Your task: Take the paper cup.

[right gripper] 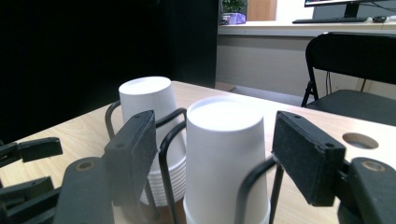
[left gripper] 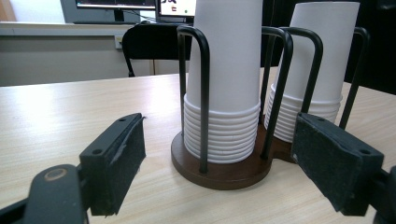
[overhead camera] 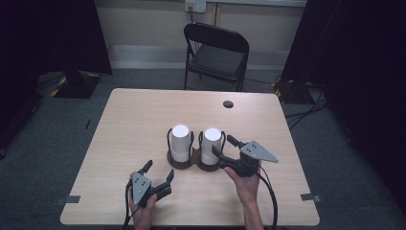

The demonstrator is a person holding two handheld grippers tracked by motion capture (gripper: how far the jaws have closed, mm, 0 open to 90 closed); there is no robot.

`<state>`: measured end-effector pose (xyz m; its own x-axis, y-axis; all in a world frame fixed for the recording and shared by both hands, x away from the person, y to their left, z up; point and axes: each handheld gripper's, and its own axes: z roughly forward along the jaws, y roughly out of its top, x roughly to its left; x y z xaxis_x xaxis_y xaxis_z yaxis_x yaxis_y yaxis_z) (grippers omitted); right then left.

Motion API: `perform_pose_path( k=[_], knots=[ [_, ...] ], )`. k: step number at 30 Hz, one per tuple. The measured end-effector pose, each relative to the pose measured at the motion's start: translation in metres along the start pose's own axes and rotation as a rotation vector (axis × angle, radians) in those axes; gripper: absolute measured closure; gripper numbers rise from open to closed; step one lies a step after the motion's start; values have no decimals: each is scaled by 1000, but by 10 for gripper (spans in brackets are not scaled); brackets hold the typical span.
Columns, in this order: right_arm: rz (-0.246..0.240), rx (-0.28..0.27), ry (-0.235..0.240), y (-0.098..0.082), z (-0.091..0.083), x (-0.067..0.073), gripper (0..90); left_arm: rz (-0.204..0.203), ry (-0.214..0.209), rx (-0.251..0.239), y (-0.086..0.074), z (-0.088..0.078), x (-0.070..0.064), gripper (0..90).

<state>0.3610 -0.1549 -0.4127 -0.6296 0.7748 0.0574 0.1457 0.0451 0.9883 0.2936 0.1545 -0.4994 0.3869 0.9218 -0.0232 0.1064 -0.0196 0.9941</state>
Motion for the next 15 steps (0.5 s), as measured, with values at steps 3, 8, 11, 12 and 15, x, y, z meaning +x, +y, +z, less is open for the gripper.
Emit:
perform_pose_path(
  k=[3, 8, 11, 12, 15],
  knots=[
    [-9, -1, 8, 6, 7, -1, 312, 0, -1, 0, 0, 0, 0, 176],
    [-6, -4, 12, 13, 20, -5, 276, 1, -3, 0, 0, 0, 0, 176],
    [-13, 11, 19, 16, 28, -6, 236, 0, -3, -1, 0, 0, 0, 176],
    [-12, 16, 22, 16, 31, -6, 237, 0, -3, -1, 0, 0, 0, 176],
    [-15, 23, 20, 14, 38, -8, 239, 1, -4, -1, 0, 0, 0, 176]
  ],
)
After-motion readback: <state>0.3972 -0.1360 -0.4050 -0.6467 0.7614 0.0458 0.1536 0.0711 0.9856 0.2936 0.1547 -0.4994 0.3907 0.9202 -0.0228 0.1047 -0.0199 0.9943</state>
